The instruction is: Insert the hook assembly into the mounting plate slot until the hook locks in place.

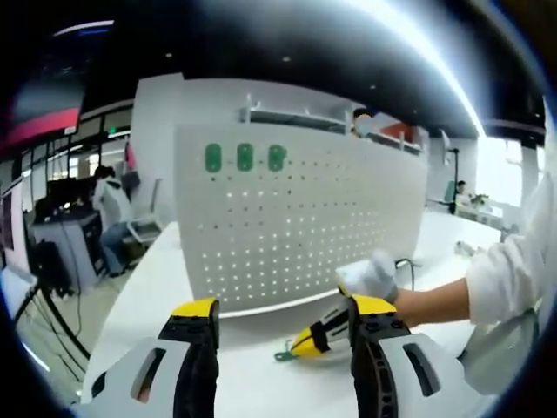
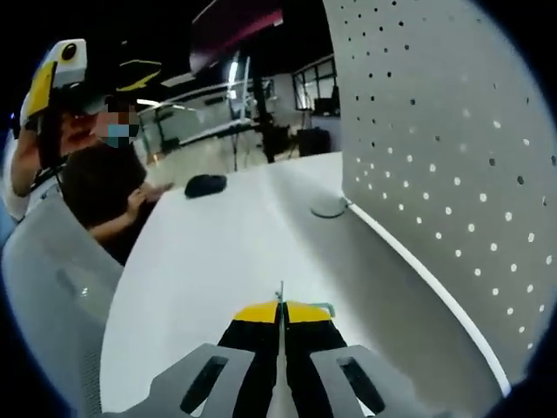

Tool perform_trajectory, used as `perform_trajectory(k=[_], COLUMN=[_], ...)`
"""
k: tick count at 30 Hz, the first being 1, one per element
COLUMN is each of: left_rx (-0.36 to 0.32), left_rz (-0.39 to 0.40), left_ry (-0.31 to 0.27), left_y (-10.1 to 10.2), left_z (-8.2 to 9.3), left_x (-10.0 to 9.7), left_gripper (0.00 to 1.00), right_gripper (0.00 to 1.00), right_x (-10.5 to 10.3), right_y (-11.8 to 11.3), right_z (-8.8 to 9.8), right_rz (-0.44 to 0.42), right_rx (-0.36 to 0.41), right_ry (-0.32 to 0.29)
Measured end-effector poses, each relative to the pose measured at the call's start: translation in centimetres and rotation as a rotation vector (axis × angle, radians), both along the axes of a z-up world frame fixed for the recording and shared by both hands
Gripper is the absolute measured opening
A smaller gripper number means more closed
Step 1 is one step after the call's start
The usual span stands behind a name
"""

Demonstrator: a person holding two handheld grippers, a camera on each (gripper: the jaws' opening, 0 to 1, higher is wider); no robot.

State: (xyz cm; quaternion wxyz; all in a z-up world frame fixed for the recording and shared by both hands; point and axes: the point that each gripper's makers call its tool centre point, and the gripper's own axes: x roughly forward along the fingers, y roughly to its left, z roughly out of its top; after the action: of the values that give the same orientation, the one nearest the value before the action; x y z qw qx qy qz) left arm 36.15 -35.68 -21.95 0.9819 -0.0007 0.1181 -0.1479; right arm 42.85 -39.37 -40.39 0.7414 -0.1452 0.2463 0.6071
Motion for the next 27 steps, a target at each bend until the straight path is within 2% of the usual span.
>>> perform_trajectory(k=[10, 16, 21, 24, 25, 27], left_rx=[-0.002, -0.006, -0.006, -0.004, -0.004, -0.004], left_rz=[-0.005, -0.009, -0.012, -0.015, -0.015, -0.016], left_ry=[0.005, 0.009, 0.009, 0.010, 0.010, 0.010], left_y=[-0.1, -0.2, -0.3, -0.4, -0.4, -0.4], left_z=[-0.2, -0.3, -0.2, -0.2, -0.2, -0.2], left_x=[0.0, 0.1, 0.2, 0.2, 0.2, 0.2], left_gripper=[0.61, 0.60, 0.60, 0.60, 0.60, 0.60], right_gripper=[0.00, 0.00, 0.00, 0.00, 0.00, 0.00], right_x=[-1.2, -1.4, -1.5, -1.6, -1.7, -1.5], right_y=[0.0, -0.2, -0.3, -0.3, -0.3, -0.3], right_z=[-0.2, -0.3, -0.4, -0.3, -0.4, -0.3], right_rz=[0.087, 0.107, 0.101, 0.064, 0.035, 0.020], right_rx=[-0.041, -0.055, -0.054, -0.031, -0.022, -0.005], right_ry=[-0.099, -0.123, -0.096, -0.026, 0.033, 0.053])
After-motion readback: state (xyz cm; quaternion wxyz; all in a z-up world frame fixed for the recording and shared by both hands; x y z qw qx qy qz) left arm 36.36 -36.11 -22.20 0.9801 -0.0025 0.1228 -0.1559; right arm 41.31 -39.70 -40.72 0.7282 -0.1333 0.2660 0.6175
